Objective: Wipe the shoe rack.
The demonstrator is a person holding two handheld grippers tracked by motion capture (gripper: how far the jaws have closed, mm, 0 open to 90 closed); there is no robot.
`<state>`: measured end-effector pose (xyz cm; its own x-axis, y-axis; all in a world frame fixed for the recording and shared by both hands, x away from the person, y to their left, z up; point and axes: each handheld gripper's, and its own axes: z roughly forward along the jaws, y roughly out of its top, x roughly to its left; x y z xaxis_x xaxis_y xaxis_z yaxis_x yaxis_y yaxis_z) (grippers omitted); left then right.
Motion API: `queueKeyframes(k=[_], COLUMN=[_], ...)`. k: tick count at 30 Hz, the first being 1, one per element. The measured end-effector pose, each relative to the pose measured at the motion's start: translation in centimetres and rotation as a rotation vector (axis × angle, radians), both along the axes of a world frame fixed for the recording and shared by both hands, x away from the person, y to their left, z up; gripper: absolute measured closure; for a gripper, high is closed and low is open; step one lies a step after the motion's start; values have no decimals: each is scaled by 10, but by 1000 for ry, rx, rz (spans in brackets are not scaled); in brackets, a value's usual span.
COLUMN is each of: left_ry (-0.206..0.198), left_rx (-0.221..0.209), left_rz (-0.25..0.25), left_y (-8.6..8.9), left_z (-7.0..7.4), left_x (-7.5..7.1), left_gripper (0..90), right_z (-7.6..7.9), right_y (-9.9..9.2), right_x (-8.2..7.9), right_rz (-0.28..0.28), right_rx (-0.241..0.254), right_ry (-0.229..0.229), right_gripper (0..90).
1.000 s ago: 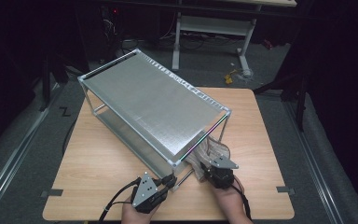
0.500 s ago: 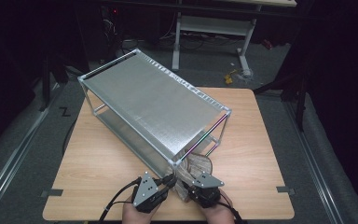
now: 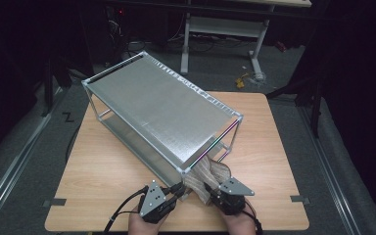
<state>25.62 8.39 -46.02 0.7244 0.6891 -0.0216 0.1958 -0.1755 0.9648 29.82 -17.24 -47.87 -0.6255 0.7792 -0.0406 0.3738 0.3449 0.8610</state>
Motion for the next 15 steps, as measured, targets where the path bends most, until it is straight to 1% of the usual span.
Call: queueKeyframes(k=[2,7,15], left_ry=[1,0,2], left_rx=[0,1,3], left_rz=[-1,-3,-7], left_y=[0,0,0], left_z=[0,0,1], left_x=[0,0,1], left_gripper=[809,809,809], right_z=[4,11,15], right_y=[-10,-28,-42], right_x=[1,3,4], right_rz=[-30,-82,-132], right_rx=[23,49,72], right_ry=[-9,-32,-54], right_gripper=[719,719,720])
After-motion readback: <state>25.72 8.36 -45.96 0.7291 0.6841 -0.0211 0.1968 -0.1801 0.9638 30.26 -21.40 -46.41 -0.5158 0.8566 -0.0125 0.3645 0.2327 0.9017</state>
